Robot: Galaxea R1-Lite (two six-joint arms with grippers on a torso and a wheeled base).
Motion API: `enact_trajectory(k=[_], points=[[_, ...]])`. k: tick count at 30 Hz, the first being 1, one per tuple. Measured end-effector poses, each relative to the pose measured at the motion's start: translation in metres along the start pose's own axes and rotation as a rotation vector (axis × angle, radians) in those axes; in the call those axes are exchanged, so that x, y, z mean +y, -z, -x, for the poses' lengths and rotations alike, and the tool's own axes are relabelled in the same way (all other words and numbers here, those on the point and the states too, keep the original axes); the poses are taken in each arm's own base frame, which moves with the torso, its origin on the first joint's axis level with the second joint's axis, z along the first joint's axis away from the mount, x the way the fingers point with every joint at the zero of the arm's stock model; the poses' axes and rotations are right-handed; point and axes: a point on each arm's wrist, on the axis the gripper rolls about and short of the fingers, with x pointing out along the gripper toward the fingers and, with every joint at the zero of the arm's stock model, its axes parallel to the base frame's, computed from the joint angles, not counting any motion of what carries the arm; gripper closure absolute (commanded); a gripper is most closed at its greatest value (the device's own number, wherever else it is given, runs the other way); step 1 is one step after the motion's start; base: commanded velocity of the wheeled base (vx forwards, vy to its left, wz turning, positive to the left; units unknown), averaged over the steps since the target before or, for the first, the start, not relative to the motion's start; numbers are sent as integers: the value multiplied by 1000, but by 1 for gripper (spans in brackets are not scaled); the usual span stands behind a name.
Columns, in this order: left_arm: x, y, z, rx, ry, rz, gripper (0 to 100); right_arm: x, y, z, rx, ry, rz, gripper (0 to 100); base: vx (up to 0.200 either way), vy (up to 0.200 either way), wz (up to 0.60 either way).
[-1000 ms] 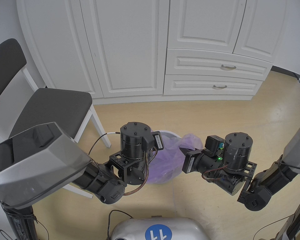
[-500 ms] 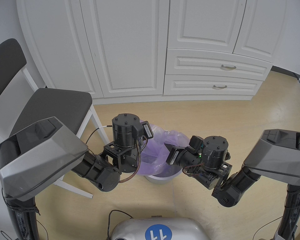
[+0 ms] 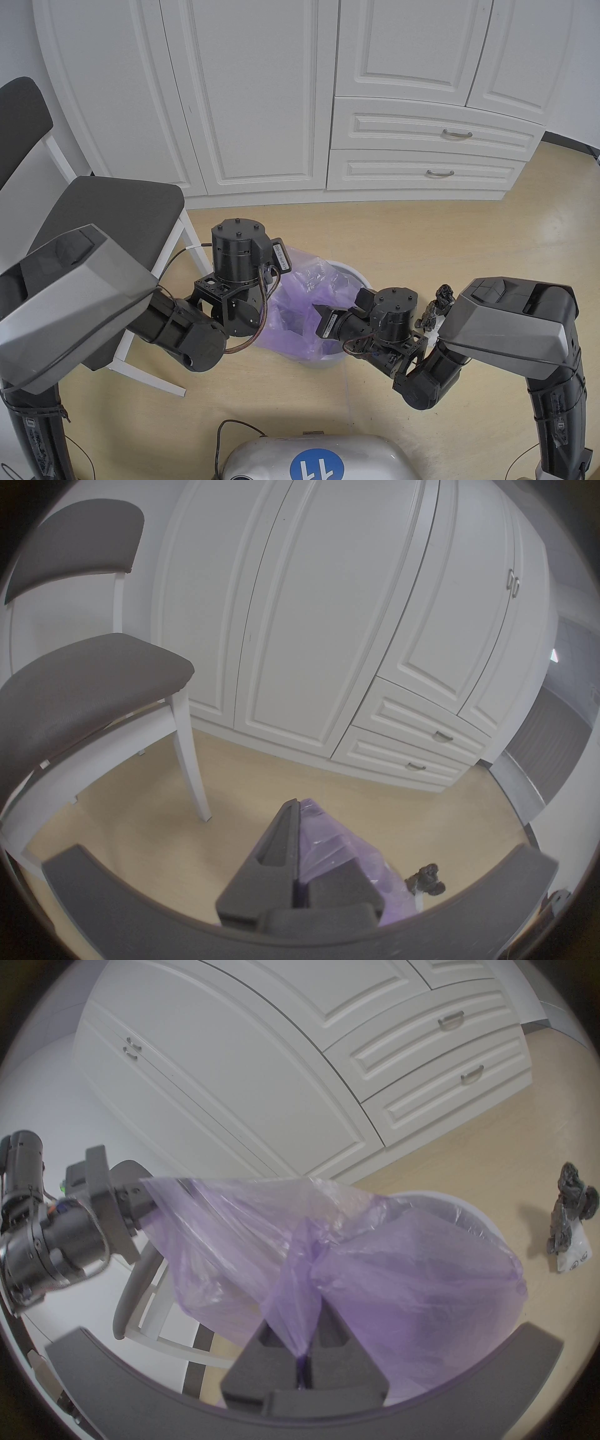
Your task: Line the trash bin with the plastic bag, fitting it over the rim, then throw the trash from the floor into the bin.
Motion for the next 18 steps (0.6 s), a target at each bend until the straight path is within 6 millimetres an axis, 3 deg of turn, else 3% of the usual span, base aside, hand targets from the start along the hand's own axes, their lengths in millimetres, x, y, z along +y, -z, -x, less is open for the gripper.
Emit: enact_trajectory(k=[8,18], points=[[4,-13,12,55,-25,-38,100,-10,11,-3,26,21,-10,100,0,0,0],[3,-19,16,45,-19,-30,100,-26,-2,7,70,94,32,100,0,0,0]])
